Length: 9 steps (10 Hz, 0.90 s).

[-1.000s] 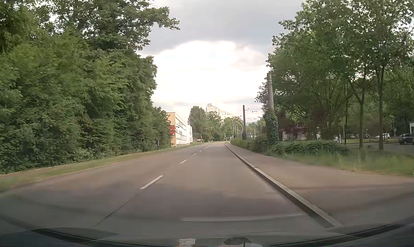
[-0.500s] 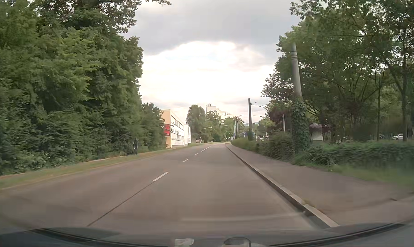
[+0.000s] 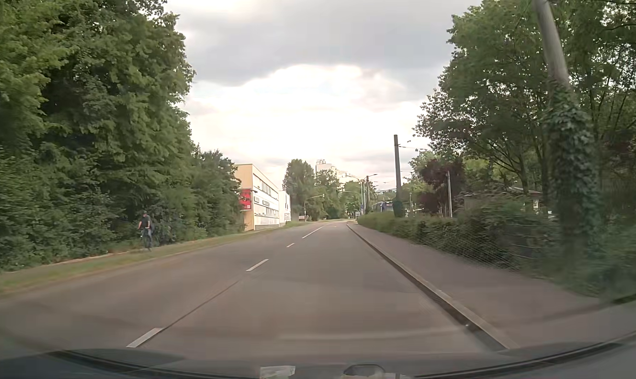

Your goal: Follow the waypoints while adhering to traffic rules and regulations

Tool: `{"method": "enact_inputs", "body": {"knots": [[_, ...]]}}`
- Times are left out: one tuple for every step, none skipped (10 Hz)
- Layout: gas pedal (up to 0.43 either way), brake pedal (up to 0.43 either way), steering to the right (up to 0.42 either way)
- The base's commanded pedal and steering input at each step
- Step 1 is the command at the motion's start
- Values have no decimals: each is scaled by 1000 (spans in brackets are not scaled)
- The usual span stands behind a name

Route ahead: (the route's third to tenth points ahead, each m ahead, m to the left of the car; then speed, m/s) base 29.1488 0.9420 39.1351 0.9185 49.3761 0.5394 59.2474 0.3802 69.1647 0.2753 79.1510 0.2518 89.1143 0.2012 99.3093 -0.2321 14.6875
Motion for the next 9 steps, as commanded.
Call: {"method": "enact_inputs", "body": {"knots": [[87, 0, 0], [87, 0, 0], [87, 0, 0], [87, 0, 0], [87, 0, 0], [87, 0, 0], [87, 0, 0], [87, 0, 0], [87, 0, 0]]}}
